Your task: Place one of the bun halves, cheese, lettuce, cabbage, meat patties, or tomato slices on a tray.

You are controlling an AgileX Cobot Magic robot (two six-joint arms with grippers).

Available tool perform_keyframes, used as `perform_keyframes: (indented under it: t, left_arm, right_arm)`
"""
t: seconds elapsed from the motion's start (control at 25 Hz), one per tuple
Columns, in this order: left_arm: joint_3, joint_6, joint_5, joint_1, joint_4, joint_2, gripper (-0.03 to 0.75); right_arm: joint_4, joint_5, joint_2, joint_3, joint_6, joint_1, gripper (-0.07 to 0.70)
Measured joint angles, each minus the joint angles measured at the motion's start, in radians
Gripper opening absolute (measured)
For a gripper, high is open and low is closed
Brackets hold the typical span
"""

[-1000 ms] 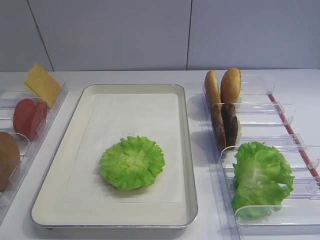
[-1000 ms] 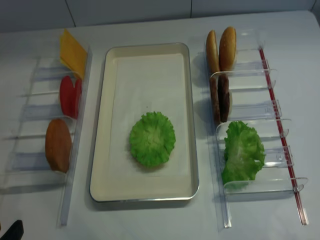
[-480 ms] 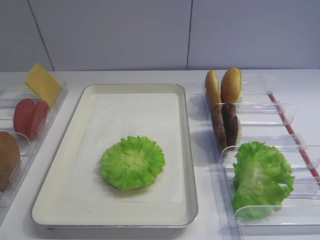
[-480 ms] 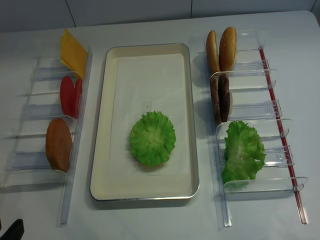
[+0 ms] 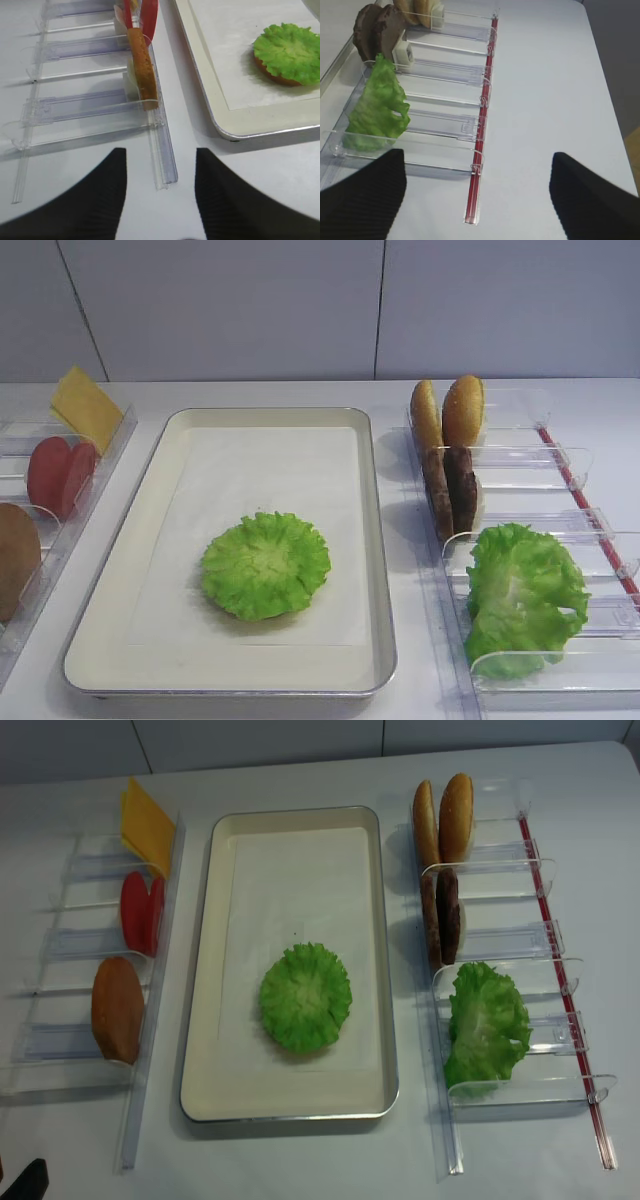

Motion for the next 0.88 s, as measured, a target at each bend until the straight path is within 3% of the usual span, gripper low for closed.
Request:
perform_keyframes:
  t: [0.88]
  left_arm:
    - [0.000,0.000,0.000,0.000,0.000,0.000,0.328]
  right_arm:
    - [0.001,0.000,0.000,0.000,-0.004,0.000,0.571]
